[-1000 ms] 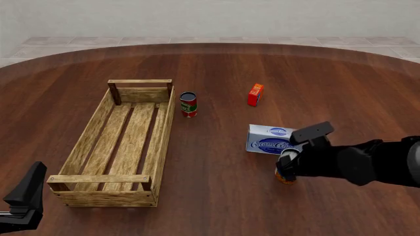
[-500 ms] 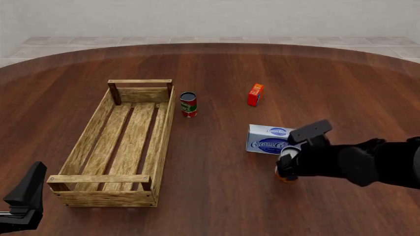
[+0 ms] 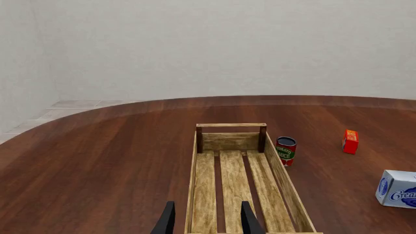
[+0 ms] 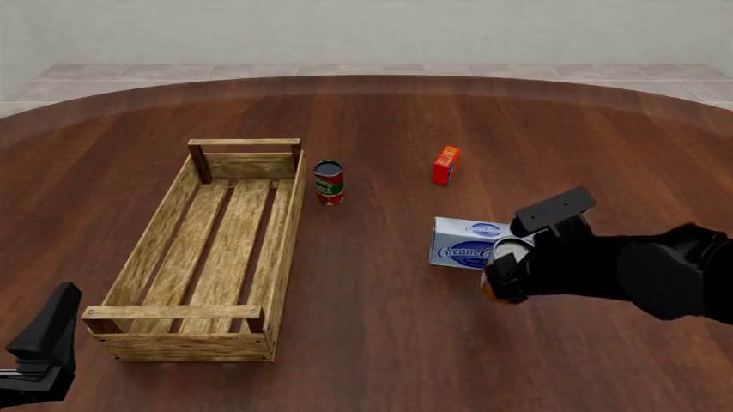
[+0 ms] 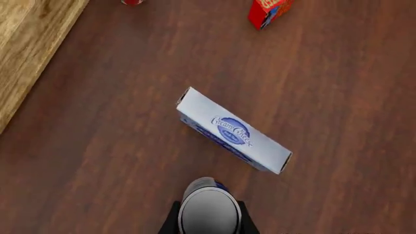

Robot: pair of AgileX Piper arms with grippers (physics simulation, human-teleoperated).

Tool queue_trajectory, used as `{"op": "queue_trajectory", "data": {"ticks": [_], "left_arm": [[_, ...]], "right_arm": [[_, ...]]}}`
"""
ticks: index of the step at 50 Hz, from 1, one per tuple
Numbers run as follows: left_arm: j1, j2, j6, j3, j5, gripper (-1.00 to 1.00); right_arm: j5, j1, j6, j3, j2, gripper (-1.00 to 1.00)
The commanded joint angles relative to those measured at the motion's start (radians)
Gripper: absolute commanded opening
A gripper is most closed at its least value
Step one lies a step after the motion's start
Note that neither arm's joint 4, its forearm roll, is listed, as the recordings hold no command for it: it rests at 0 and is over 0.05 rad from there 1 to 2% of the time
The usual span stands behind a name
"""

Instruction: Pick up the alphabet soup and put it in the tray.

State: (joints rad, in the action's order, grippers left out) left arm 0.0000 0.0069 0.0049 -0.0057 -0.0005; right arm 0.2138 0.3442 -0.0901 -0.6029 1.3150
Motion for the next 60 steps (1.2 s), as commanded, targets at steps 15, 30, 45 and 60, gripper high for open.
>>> {"op": "queue_trajectory", "data": {"ticks": [15, 30, 45, 60], "left_arm": [[0.0, 0.0, 0.0, 0.0, 0.0, 1.0], [0.0, 0.0, 0.0, 0.0, 0.0, 1.0], [0.0, 0.0, 0.0, 0.0, 0.0, 1.0], [0.0, 0.0, 0.0, 0.0, 0.0, 1.0]], "right_arm": [[0.126, 0.066, 0.009, -0.113, -0.072, -1.0], [0.161, 0.142, 0.02, -0.207, -0.051, -1.0], [0.203, 0.202, 0.038, -0.296, -0.027, -1.0], [0.22, 0.282, 0.051, -0.396, 0.021, -1.0]]}}
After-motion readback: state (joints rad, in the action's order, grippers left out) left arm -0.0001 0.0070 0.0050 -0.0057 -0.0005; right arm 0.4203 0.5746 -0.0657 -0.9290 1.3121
